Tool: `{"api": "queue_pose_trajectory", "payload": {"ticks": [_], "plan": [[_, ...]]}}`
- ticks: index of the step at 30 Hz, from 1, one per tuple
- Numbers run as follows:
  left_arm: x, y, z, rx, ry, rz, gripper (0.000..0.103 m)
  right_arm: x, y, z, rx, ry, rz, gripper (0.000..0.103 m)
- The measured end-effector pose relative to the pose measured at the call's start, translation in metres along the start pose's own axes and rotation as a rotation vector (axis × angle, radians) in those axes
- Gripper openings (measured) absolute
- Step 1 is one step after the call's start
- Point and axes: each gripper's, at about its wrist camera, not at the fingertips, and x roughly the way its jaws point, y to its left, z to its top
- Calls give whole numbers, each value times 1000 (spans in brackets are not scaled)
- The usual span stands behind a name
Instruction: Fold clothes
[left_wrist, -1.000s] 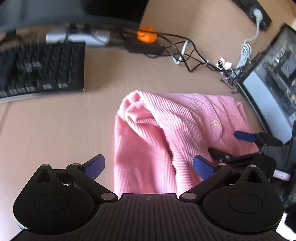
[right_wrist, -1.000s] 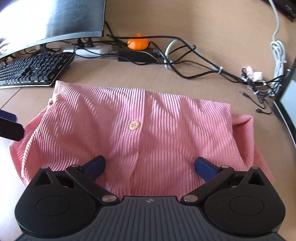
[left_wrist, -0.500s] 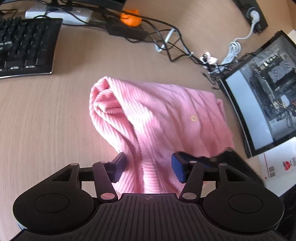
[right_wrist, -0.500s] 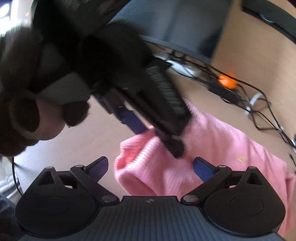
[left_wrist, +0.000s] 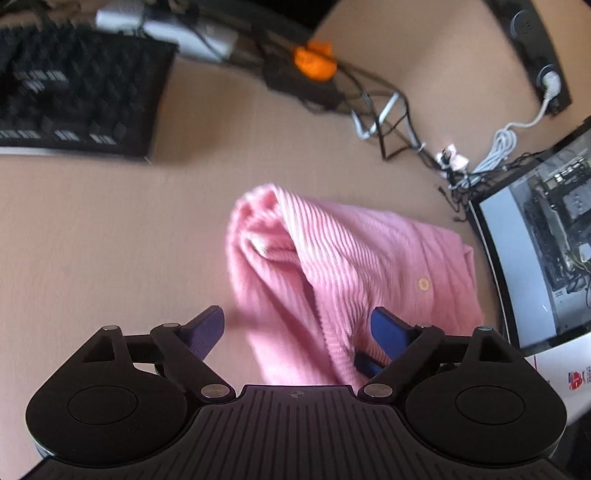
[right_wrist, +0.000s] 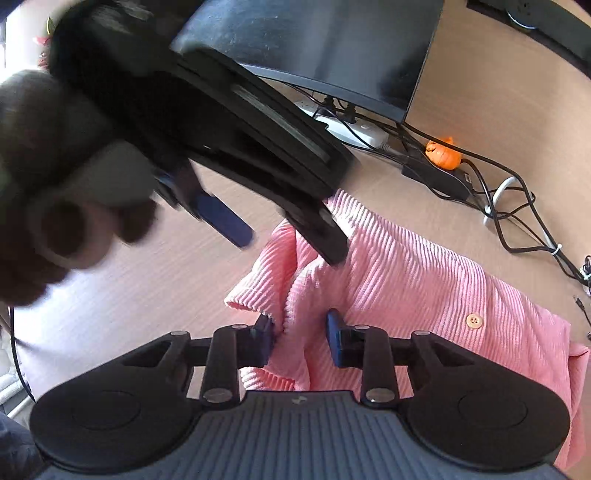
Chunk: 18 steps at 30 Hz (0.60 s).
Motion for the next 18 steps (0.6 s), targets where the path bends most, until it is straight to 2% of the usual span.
{"api": "queue_pose_trajectory", "payload": {"ticks": [1,2,3,5,6,10,11,14,15,16,18], "plan": [[3,-4,1,3,7,-3,78,-1,2,-1,-5,-6,-11,31],[5,-9,1,7,15,-6,69,-3,4,-2,-9,-17,-32,42],[7,-14,2,11,23,-8,59,-4,7,-2,-8,-30,-57,60],[12,-23,3,19,38,-13,52,-5,10,-4,7,-51,-91,75],[9,-25,3,13,45,-20,49,-3,12,-4,14,-57,-101,75],[-3,-35,6,6,60,-52,49,12,13,-4,19,-33,-123,82],[-6,-39,7,17,58,-60,49,15,11,-5,23,-30,-125,80],[-9,-42,9,67,25,-26,63,16,1,-4,45,-23,-126,43],[-7,-39,10,68,11,-9,76,14,-4,-4,56,-21,-124,35],[-4,-37,12,70,-3,8,88,12,-9,-3,70,-19,-118,33],[4,-31,16,58,-16,18,93,8,-13,-2,80,-22,-109,29]]}}
